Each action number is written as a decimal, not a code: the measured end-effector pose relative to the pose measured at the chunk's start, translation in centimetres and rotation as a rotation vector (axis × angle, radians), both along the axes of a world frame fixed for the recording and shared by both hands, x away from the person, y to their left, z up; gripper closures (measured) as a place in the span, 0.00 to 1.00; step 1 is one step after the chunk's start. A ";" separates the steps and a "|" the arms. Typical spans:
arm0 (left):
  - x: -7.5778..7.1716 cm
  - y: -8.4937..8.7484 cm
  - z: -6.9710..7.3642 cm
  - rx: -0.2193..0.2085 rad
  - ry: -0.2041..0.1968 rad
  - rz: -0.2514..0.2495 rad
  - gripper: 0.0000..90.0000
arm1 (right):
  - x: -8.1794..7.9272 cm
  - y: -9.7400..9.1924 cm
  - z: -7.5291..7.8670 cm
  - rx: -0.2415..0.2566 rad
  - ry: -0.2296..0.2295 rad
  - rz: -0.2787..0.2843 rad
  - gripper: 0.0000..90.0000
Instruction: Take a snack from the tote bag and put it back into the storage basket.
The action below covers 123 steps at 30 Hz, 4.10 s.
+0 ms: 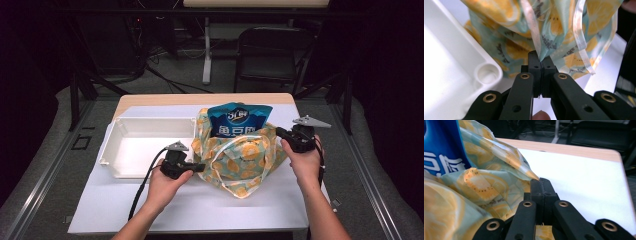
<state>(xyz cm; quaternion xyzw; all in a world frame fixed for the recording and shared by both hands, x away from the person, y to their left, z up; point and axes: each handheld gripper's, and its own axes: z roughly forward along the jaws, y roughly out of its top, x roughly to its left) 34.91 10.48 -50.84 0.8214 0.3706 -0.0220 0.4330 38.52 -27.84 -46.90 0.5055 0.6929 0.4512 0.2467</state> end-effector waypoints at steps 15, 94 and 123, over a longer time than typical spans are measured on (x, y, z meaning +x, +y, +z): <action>-1.0 3.0 5.6 -0.215 -0.247 0.134 0.53 | -3.8 -0.9 0.7 0.165 -0.114 0.061 0.37; -3.6 -1.0 1.2 0.090 -0.287 0.184 0.76 | -7.1 3.4 -3.7 0.058 0.025 0.162 0.64; -2.2 -3.2 0.3 0.106 -0.217 0.161 1.00 | -8.9 4.2 -4.1 0.004 0.018 0.272 0.98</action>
